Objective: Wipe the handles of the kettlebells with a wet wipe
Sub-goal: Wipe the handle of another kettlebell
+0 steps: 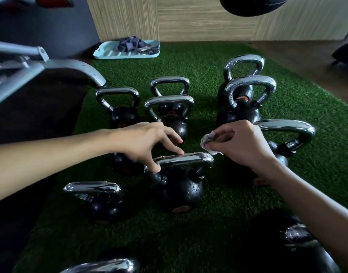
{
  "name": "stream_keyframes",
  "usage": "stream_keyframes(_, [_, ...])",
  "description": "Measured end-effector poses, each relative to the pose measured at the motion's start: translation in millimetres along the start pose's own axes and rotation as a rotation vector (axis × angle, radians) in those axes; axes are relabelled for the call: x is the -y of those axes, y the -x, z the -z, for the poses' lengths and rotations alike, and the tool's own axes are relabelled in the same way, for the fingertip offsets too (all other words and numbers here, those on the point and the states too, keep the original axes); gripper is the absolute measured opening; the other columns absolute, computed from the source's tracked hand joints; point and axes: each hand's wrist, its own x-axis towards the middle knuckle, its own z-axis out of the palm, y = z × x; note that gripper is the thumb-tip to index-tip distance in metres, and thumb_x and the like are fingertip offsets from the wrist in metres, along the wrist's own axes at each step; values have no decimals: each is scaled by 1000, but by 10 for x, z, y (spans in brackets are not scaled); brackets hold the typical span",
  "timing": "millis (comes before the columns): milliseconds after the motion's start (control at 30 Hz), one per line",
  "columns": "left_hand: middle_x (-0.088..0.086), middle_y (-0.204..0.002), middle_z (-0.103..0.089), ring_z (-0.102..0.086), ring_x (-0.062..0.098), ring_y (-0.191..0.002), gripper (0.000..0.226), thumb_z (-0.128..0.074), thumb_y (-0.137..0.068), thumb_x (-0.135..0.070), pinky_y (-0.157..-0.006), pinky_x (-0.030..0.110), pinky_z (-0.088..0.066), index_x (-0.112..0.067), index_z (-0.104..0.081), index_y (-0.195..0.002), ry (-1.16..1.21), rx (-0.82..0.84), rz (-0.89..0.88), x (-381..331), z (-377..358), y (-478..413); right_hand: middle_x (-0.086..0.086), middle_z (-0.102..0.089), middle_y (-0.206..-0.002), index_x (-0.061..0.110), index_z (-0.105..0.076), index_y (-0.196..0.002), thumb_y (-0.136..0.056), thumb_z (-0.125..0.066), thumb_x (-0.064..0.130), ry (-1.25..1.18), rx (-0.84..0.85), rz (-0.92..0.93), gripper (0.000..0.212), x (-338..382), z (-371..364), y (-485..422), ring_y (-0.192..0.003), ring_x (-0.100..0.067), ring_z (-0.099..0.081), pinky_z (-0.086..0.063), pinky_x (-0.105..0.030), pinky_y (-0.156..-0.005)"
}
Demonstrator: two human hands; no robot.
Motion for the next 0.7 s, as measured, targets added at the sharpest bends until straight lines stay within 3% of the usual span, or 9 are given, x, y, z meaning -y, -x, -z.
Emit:
stream_keyframes(100, [-39,-151,-33,-37,-9,-121,77,-79,-72,-44,-107,31,-32,-63,-46,-139,-30,-3,11,-33,-65,1,14,-74,-70,34,-80,-80,-67,-93,38,18,8,-3,18,9,-29,26,-67,3,-67,-43,-5,-54])
stream_keyframes(267, [-41,-136,-50,-55,-1,-119,84,-84,-72,-41,-115,32,-32,-63,-42,-142,45,85,3,38,-5,-58,13,-74,-70,34,-80,-81,-67,-93,37,57,6,1,19,35,-75,67,-67,4,-66,-43,-5,-56])
stream_keyframes(400, [-30,-148,-42,-35,-4,-140,83,-86,-75,-42,-115,26,-17,-62,-42,-142,38,133,-39,64,86,-62,14,-73,-70,37,-78,-77,-66,-93,38,69,-46,-45,19,80,-59,156,-65,10,-63,-41,-3,-54])
stream_keyframes(567, [-11,-162,-33,-25,6,-150,86,-84,-75,-48,-122,39,-14,-64,-35,-145,-37,150,-71,70,95,-81,16,-73,-69,37,-79,-78,-66,-93,39,93,-119,-107,19,169,35,356,-65,11,-64,-42,-3,-56])
stream_keyframes(700, [-26,-158,-35,-14,3,-153,89,-83,-78,-33,-124,43,-7,-54,-35,-149,-147,69,-140,-117,74,-34,20,-71,-67,39,-77,-75,-65,-88,47,220,-128,-90,17,229,303,665,-66,14,-63,-42,-2,-61])
